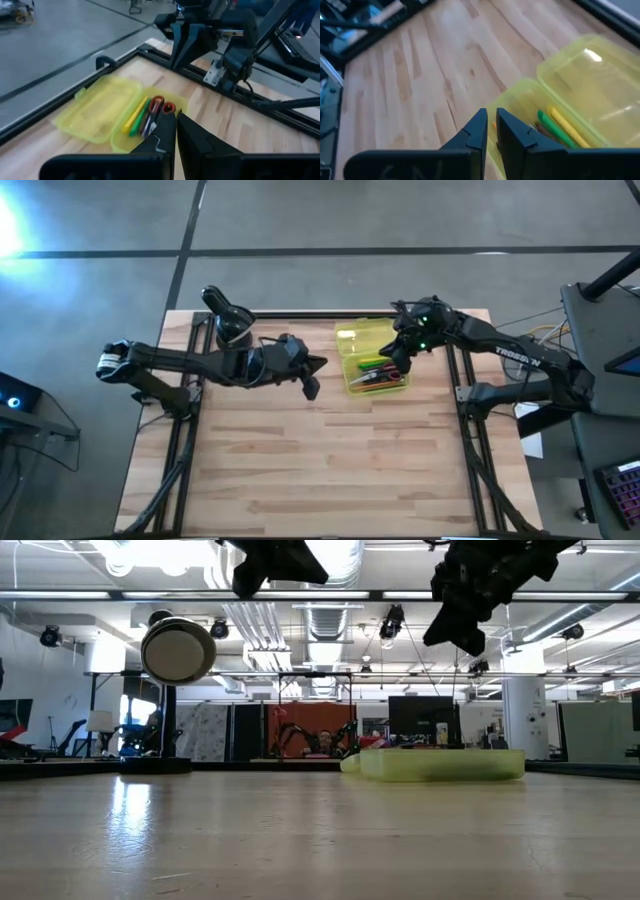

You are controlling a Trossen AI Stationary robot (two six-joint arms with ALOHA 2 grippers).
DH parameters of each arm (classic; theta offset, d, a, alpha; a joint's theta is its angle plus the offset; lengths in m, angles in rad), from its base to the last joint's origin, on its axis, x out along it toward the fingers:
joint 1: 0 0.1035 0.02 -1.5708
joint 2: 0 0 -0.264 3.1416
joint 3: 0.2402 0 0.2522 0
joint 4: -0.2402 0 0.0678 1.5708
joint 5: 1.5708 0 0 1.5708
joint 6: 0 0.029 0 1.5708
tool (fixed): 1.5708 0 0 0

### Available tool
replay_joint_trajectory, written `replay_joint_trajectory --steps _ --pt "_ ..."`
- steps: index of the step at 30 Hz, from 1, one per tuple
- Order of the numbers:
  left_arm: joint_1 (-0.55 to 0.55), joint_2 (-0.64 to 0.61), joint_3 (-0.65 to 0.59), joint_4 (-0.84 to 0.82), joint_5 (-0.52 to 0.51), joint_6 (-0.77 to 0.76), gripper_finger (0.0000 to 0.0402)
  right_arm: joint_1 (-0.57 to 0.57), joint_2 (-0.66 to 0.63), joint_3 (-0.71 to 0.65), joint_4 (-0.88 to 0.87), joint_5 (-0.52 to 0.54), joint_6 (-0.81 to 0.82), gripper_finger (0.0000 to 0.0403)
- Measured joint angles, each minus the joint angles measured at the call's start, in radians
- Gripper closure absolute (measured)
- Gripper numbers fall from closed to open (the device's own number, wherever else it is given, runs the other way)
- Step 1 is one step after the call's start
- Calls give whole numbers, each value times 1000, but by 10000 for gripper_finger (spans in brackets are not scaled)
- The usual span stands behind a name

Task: Pick & place school supplies into a supply box
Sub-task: Return to Home Position

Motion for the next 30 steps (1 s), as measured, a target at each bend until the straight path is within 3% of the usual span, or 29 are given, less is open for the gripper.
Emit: replay_joint_trajectory --steps 6,13,20,30 --pt "8 0 0 80 0 -5 401 38 -23 -1 146 0 23 370" --pt "10 0 0 202 1 -23 401 132 -33 -1 445 9 134 373" --pt "19 -1 0 326 86 -120 401 312 -34 -1 679 239 129 393" --pt "50 -20 6 456 198 -73 401 432 -32 49 743 367 149 394"
